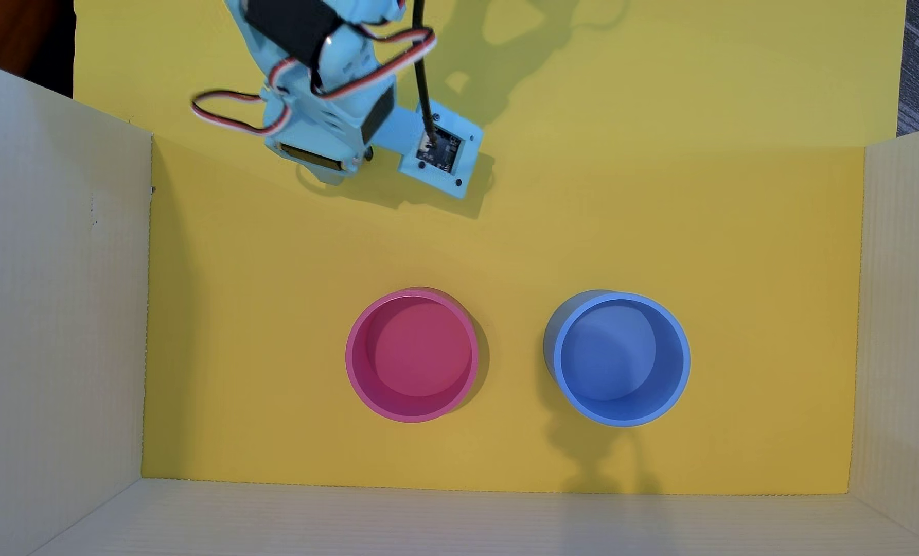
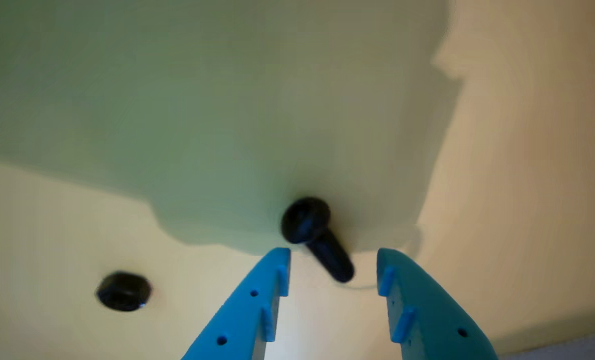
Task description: Pick up the bolt and place it in the pink box
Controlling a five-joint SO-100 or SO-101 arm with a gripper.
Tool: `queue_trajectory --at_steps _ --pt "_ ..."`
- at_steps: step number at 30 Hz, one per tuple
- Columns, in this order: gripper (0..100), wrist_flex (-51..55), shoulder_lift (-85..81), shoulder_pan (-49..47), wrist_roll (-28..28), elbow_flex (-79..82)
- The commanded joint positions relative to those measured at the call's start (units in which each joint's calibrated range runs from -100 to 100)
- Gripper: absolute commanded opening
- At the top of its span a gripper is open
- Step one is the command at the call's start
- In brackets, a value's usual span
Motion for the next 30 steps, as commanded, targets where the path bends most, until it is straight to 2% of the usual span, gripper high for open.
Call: queue_trajectory --at_steps 1,12,15,25,30 --pt "12 -1.11 0.94 0.05 -0.22 -0.35" --pt "12 -3.86 7.17 -0.03 -0.64 -0.9" --pt "1 -3.95 8.18 0.05 -0.69 -1.26" --pt "1 -4.03 7.34 -0.03 -0.74 -2.8" --pt "1 1.46 1.61 0.05 -1.68 -8.95"
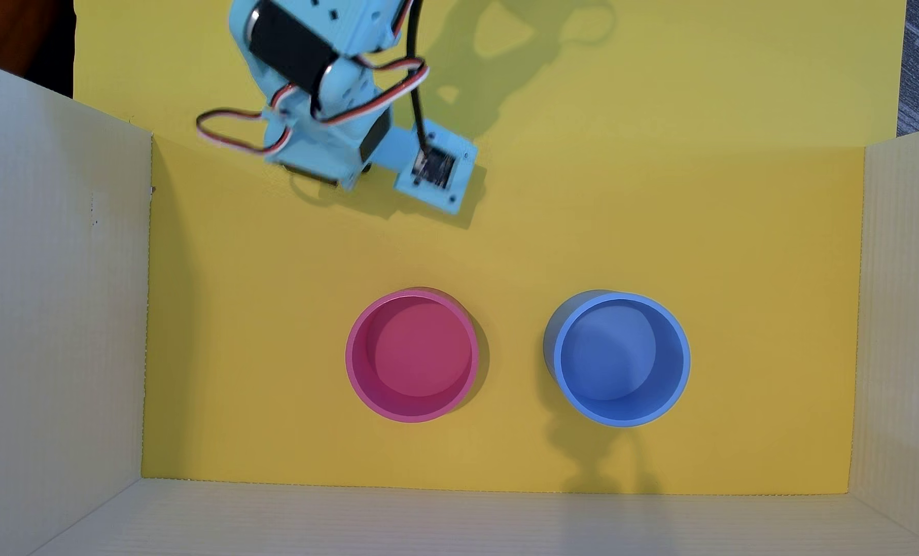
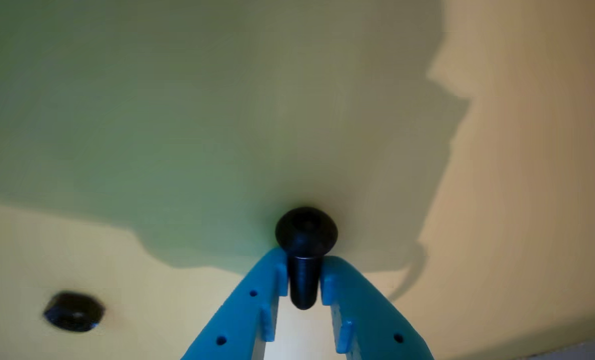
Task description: Pick up the bolt and place it in the pink box
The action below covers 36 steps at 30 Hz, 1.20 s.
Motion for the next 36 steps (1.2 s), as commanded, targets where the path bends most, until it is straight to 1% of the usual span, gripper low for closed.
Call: queue_trajectory --at_steps 1,6,8,12,15,23,31,36 --pt "1 4.37 -6.0 -0.03 -0.56 -4.63" --pt "1 9.18 -16.27 -0.1 -0.61 -7.7" --pt "1 10.38 -20.06 -0.62 -1.44 -8.7" --pt "1 13.04 -24.18 -5.33 -2.85 -11.23" --pt "1 13.47 -23.93 -10.11 -4.1 -14.03" --pt "1 13.47 -15.43 -15.33 -7.33 -24.98" --pt "1 13.55 -2.05 -17.91 -8.32 -39.72" --pt "1 15.61 5.28 -18.2 -9.47 -47.96"
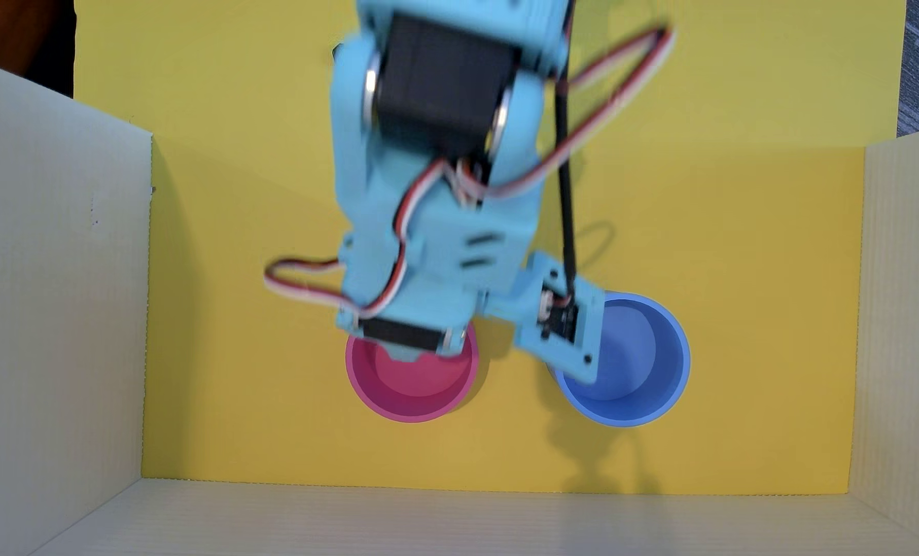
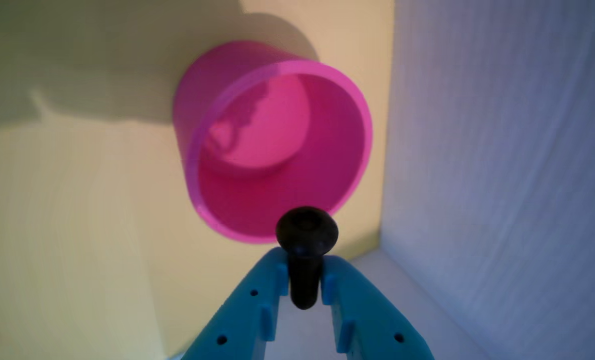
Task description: Pick up the bolt and place it in the pink box
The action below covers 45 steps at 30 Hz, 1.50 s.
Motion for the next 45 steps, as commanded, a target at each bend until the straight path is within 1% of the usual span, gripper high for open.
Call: queue_trajectory --at_steps 1,10,12,15,17,18,19,21,23,24,28,30,33,35,40,43,45 --pt "1 0.71 3.49 -0.27 -0.59 -7.6" --pt "2 3.8 13.08 -0.93 -0.64 -17.37" --pt "6 4.83 13.67 -1.08 -0.7 -17.91" --pt "15 5.26 13.84 -1.3 -0.64 -17.91" --pt "19 5.43 13.84 -1.3 -0.59 -17.55" --pt "18 6.12 13.84 -1.3 -0.54 -17.46" --pt "14 7.75 13.84 -1.3 -0.43 -17.46" --pt "0 10.66 13.76 -1.3 -0.59 -18.0" --pt "2 13.07 13.0 -1.3 -0.28 -17.46" --pt "1 13.84 11.74 -1.3 -0.23 -17.37" --pt "2 17.01 1.05 -1.08 -0.17 -14.75" --pt "2 17.1 -6.78 -1.3 -0.17 -9.14" --pt "2 15.9 -18.99 -2.11 -0.07 5.97" --pt "2 12.12 -27.49 -2.99 -0.07 18.09" --pt "1 -3.24 -52.49 -3.8 -0.7 47.58" --pt "1 -10.44 -67.56 -5.27 -1.16 61.15" --pt "1 -13.28 -76.82 -5.64 -2.36 68.2"
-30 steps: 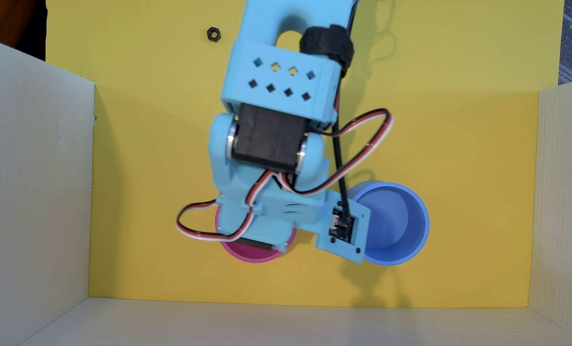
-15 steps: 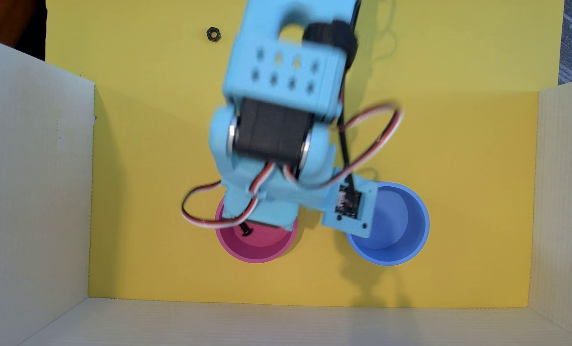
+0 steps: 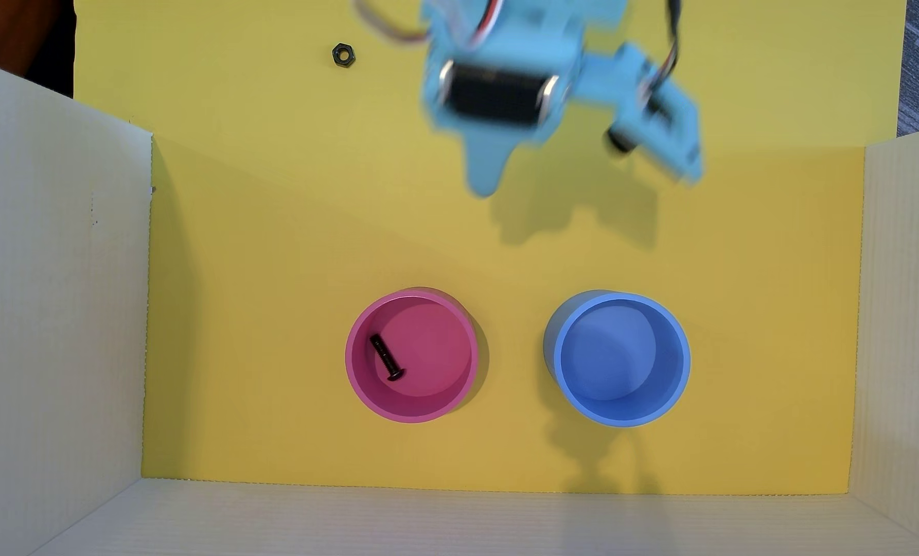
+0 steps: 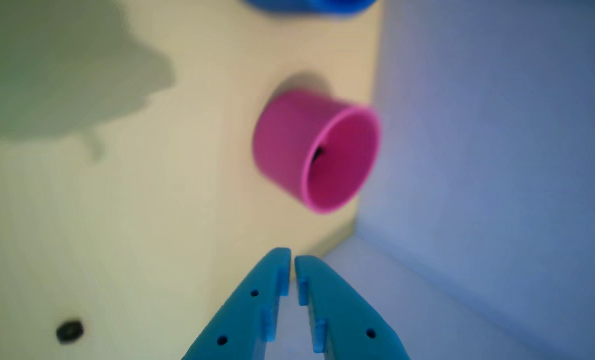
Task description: Pick up the bolt and place it in the pink box
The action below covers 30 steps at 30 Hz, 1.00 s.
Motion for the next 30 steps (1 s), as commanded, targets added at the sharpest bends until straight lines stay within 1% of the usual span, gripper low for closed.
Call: queue_trajectory --at_steps 1,6,8,14,18,26,30 --pt "1 -5.82 -19.75 -0.39 -1.77 13.08" --pt "1 -6.51 -41.05 -3.55 -3.59 24.48" --pt "1 -4.62 -45.51 -5.61 -3.59 28.18" --pt "1 10.05 -43.24 -6.86 -6.61 32.16" --pt "1 15.71 -44.41 -6.05 -7.03 36.96" --pt "1 15.28 -44.33 -8.41 -7.34 44.29" --pt "1 15.28 -44.33 -7.82 -7.34 47.54"
